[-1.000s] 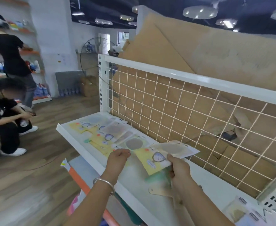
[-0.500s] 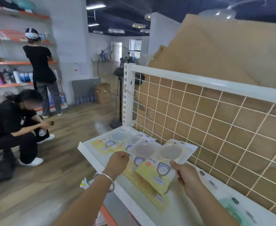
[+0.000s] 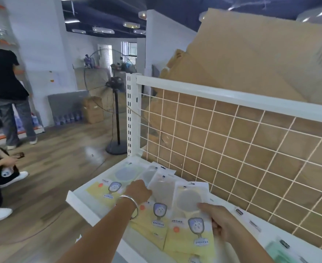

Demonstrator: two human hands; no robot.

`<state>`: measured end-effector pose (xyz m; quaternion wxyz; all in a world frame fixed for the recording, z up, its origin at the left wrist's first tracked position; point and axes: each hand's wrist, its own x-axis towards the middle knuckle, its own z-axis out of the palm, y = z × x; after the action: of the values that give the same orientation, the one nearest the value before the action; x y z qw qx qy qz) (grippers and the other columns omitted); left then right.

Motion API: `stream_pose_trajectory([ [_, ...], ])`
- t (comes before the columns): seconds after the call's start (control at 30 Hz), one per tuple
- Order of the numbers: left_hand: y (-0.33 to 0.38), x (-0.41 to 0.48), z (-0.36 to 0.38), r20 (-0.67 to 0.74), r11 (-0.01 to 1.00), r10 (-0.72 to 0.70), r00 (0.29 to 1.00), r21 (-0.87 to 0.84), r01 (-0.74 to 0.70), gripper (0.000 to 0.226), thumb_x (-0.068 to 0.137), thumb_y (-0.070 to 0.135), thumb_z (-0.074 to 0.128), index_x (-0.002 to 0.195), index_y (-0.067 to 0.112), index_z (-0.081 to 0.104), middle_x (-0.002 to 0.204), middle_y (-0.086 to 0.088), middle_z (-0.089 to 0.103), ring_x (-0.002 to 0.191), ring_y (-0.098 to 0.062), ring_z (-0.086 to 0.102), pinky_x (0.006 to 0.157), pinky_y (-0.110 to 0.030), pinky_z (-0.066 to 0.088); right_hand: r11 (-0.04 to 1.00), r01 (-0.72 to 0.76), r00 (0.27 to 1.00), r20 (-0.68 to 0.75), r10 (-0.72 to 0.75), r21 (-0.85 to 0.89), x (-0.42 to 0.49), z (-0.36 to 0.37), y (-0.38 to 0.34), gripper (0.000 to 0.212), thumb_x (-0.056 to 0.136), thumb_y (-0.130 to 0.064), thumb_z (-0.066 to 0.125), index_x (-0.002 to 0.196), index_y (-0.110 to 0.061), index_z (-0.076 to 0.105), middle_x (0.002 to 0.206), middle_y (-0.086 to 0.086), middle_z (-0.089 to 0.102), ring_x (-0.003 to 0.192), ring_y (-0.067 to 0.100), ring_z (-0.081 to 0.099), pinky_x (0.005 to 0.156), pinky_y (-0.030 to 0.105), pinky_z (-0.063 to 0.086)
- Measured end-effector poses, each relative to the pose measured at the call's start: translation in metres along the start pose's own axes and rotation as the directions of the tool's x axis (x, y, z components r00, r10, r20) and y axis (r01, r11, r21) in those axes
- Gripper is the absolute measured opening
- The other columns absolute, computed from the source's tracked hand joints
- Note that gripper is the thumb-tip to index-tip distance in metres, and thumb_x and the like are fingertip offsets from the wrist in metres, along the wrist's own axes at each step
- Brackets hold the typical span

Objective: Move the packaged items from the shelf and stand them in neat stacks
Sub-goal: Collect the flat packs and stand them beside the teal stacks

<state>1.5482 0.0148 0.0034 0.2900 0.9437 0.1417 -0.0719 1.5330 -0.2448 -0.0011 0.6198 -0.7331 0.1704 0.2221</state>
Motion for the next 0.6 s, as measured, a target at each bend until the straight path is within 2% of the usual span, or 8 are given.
stream_pose_trajectory([
  [0.07,0.002,0.008,0.001,0.030,0.999,0.018,0.999,-0.050,-0.017,0.022,0.081,0.031,0.059,0.086,0.010,0.055,0.072,0.000,0.051,0.077,-0.022,0.056,0.069,-0.031,0.046,1.000,0.024,1.000,-0.020,-0.024,-0.009,0.005,0.002,0.002,0.024,0.085,-0.019,0.066,0.066,-0.009,0.056,0.035,0.000,0.044,0.025,0.011,0.035,0.034,0.014,0.023],
  [0.2,0.003,0.021,0.001,0.069,0.994,0.027,0.997,-0.110,-0.019,0.024,0.078,0.033,0.067,0.084,0.011,0.058,0.072,0.000,0.054,0.071,-0.017,0.054,0.062,-0.022,0.041,0.999,0.051,0.997,-0.065,-0.050,0.005,0.007,0.001,0.004,0.011,0.084,-0.011,0.069,0.079,-0.002,0.065,0.045,0.005,0.060,0.031,0.012,0.050,0.034,0.013,0.032],
  [0.3,0.008,0.021,-0.004,0.148,0.998,0.033,0.988,-0.057,-0.025,0.036,0.085,0.039,0.063,0.063,0.012,0.053,0.059,0.002,0.044,0.058,-0.011,0.045,0.050,-0.016,0.032,0.997,0.066,0.996,-0.057,-0.064,0.037,0.005,0.002,0.005,0.019,0.082,-0.012,0.071,0.095,0.002,0.069,0.078,0.021,0.072,0.060,0.025,0.065,0.055,0.023,0.048],
  [0.37,0.013,0.016,-0.011,0.176,0.998,0.054,0.983,-0.047,-0.046,0.043,0.090,0.038,0.056,0.082,-0.003,0.065,0.060,-0.001,0.044,0.060,-0.013,0.044,0.050,-0.014,0.030,0.997,0.071,0.996,-0.064,-0.069,0.030,0.004,0.003,0.007,0.023,0.082,-0.015,0.072,0.099,-0.001,0.070,0.093,0.025,0.071,0.076,0.032,0.066,0.066,0.034,0.049],
  [0.47,0.026,0.000,-0.028,0.194,0.967,0.101,0.976,-0.250,-0.050,0.045,0.093,0.031,0.056,0.107,-0.012,0.061,0.083,-0.023,0.061,0.066,-0.020,0.053,0.050,-0.014,0.029,0.995,0.090,0.991,-0.100,-0.085,0.051,0.002,0.000,0.010,0.021,0.082,-0.015,0.071,0.099,-0.002,0.071,0.095,0.025,0.071,0.092,0.042,0.067,0.080,0.046,0.052],
  [0.5,0.030,-0.002,-0.029,0.186,0.934,0.139,0.973,-0.350,-0.067,0.039,0.092,0.026,0.058,0.100,-0.011,0.063,0.079,-0.023,0.061,0.064,-0.020,0.057,0.048,-0.014,0.029,0.993,0.098,0.988,-0.126,-0.090,0.062,0.002,-0.002,0.011,0.022,0.083,-0.017,0.070,0.100,-0.002,0.070,0.096,0.024,0.071,0.096,0.043,0.066,0.085,0.047,0.052],
  [0.57,0.038,-0.014,-0.029,0.194,0.813,0.157,0.968,-0.582,-0.016,0.025,0.090,0.012,0.061,0.070,-0.003,0.059,0.050,-0.008,0.050,0.037,-0.006,0.049,0.038,-0.012,0.029,0.988,0.127,0.978,-0.180,-0.108,0.093,-0.002,-0.008,0.011,0.026,0.086,-0.022,0.068,0.103,-0.003,0.068,0.099,0.020,0.071,0.097,0.038,0.066,0.091,0.049,0.050],
  [0.6,0.045,-0.018,-0.027,0.183,0.745,0.170,0.968,-0.667,-0.005,0.030,0.089,0.007,0.061,0.060,0.003,0.055,0.042,-0.002,0.050,0.030,-0.004,0.044,0.034,-0.012,0.031,0.983,0.143,0.971,-0.210,-0.117,0.116,-0.005,-0.013,0.011,0.026,0.086,-0.023,0.068,0.104,-0.004,0.067,0.099,0.018,0.071,0.098,0.037,0.066,0.092,0.050,0.049],
])
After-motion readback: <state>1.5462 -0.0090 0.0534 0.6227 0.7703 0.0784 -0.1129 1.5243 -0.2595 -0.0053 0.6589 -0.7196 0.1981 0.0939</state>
